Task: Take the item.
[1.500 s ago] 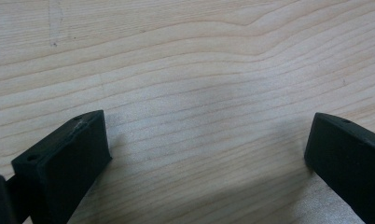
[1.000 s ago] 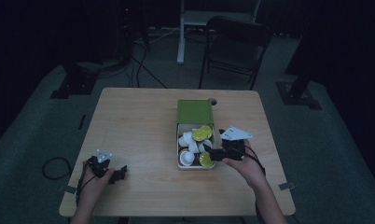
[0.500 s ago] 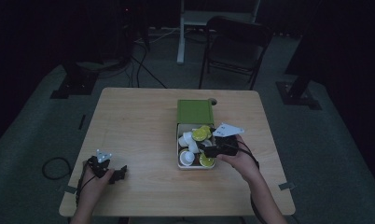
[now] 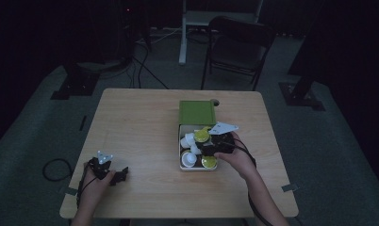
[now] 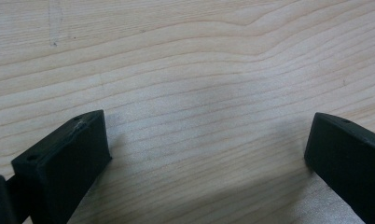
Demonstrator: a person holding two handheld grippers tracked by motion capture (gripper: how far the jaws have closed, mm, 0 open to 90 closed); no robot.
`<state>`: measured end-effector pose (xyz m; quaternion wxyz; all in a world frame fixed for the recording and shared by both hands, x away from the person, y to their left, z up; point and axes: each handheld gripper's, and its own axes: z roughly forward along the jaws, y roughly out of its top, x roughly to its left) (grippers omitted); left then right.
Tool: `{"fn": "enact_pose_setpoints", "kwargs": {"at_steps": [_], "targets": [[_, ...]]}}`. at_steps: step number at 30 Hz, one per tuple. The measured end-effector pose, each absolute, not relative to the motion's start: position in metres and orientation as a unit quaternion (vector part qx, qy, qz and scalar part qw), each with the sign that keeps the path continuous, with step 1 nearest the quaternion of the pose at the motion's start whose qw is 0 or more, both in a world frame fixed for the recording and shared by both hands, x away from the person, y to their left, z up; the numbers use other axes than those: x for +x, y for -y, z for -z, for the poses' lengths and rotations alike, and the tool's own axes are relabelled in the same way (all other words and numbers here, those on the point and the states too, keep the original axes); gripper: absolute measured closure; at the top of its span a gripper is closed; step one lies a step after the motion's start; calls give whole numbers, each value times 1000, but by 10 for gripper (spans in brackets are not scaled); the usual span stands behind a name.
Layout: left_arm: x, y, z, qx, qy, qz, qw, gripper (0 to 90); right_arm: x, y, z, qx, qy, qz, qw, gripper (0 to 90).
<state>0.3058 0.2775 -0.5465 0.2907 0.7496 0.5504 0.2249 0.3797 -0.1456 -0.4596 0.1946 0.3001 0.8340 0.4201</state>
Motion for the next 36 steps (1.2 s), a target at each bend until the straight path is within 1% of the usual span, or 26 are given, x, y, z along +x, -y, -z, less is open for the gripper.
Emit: {"fn": "enact_pose_setpoints", "kwargs": {"at_steps": [6, 13, 17, 18, 36], "targets": [[306, -277, 547, 749, -551, -225, 291, 0, 385, 142, 462, 304, -834, -419, 191, 244], [306, -277, 547, 749, -551, -225, 292, 0, 388, 138, 464, 304, -835, -419, 186, 323], [306, -277, 547, 749, -551, -225, 292, 0, 389, 137, 464, 310, -833, -421, 184, 348], [306, -277, 547, 749, -551, -225, 292, 0, 389, 137, 464, 310, -832, -421, 187, 373], [306, -277, 547, 749, -551, -225, 291, 0, 382, 144, 451, 309, -819, -448, 184, 380]]}}
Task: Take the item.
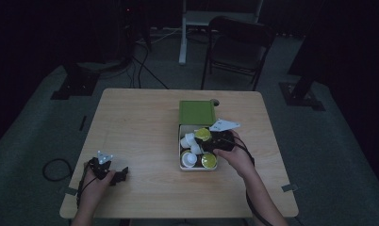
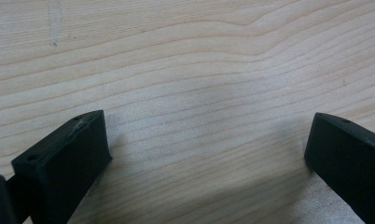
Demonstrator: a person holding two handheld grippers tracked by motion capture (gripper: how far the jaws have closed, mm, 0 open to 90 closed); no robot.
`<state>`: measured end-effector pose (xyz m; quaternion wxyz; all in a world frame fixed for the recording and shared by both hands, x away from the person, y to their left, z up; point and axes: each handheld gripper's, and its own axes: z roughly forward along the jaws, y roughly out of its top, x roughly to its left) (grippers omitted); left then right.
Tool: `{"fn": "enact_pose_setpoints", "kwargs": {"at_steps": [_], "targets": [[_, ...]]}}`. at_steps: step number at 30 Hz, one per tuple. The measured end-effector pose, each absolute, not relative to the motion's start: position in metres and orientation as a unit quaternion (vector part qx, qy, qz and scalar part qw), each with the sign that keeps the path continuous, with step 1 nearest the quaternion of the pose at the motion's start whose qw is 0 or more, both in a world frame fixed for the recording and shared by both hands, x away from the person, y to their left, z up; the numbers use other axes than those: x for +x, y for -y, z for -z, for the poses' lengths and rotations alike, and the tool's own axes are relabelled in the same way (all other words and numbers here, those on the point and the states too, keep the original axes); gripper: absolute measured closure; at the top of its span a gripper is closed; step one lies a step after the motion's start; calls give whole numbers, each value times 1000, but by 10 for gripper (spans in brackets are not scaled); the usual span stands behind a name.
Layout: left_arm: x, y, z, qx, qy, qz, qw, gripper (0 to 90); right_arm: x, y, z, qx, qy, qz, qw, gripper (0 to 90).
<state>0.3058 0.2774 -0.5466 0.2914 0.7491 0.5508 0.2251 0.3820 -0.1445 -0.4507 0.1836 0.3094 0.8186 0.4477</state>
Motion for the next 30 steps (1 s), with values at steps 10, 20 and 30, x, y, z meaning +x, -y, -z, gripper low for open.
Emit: {"fn": "enact_pose_setpoints", "kwargs": {"at_steps": [10, 20, 30], "targets": [[306, -277, 547, 748, -552, -225, 293, 0, 374, 148, 439, 298, -816, -460, 185, 381], [306, -277, 547, 749, -551, -225, 292, 0, 367, 163, 430, 308, -806, -468, 191, 381], [306, -277, 547, 748, -551, -225, 292, 0, 364, 186, 432, 327, -798, -463, 204, 381]]}}
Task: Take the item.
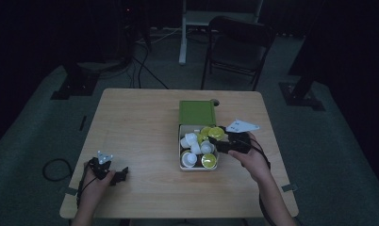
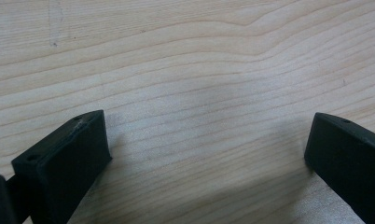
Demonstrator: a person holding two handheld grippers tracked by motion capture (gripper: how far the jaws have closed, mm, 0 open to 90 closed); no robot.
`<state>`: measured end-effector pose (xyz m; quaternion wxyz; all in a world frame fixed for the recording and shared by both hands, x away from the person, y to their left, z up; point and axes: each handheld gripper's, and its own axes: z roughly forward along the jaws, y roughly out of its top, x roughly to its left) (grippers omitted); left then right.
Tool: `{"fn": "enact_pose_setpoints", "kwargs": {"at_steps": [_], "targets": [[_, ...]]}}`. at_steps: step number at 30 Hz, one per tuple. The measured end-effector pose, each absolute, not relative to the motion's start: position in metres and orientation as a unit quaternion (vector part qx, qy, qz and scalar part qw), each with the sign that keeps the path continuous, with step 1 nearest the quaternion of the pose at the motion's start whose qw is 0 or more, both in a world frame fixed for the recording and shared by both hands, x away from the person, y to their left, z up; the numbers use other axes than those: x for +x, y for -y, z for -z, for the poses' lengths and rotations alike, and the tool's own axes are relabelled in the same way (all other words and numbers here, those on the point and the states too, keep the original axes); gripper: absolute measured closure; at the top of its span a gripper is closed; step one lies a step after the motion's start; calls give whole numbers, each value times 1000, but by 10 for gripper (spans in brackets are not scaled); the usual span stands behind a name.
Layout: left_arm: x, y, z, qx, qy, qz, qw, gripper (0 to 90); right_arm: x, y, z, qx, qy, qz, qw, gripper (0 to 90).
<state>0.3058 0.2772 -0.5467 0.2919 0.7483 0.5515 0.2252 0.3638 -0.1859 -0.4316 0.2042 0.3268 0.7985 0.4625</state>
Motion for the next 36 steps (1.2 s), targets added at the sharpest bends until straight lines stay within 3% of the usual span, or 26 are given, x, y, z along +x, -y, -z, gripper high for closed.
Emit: {"fn": "enact_pose_setpoints", "kwargs": {"at_steps": [20, 36], "targets": [[306, -277, 547, 748, -552, -225, 292, 0, 357, 242, 447, 386, -770, -455, 228, 381], [306, -277, 547, 749, -551, -225, 291, 0, 355, 282, 483, 451, -745, -428, 243, 380]]}}
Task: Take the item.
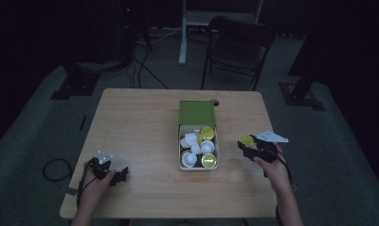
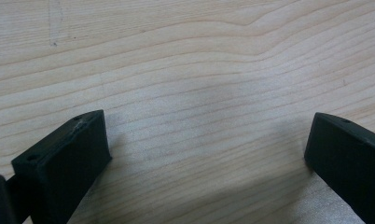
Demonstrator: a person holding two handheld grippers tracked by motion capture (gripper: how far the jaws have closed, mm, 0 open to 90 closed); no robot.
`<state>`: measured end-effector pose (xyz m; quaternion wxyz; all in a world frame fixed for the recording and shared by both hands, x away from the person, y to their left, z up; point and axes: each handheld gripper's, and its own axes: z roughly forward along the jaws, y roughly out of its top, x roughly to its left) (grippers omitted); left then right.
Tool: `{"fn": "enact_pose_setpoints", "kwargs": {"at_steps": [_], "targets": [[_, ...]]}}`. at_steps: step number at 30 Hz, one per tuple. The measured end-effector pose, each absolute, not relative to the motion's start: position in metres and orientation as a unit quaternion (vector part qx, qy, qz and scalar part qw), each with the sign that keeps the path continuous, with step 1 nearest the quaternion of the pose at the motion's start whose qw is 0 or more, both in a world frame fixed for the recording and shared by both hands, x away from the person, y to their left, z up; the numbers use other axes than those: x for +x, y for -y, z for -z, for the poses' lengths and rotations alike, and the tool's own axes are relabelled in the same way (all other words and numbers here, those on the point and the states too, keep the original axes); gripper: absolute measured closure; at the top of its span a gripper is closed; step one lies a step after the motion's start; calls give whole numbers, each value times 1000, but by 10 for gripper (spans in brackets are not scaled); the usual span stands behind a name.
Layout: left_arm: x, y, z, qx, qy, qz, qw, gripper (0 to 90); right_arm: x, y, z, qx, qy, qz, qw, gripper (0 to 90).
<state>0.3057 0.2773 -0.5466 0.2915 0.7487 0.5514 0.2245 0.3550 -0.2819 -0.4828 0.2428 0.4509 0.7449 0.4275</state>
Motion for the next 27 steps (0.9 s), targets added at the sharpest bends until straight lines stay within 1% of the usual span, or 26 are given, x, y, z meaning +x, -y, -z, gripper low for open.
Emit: {"fn": "enact_pose_setpoints", "kwargs": {"at_steps": [15, 25, 27], "targets": [[306, -277, 547, 749, -551, -224, 291, 0, 358, 311, 519, 500, -730, -400, 239, 380], [306, -277, 547, 749, -551, -224, 291, 0, 360, 320, 534, 524, -733, -371, 223, 378], [306, -277, 547, 749, -551, -224, 291, 0, 361, 322, 536, 529, -732, -365, 226, 378]]}}
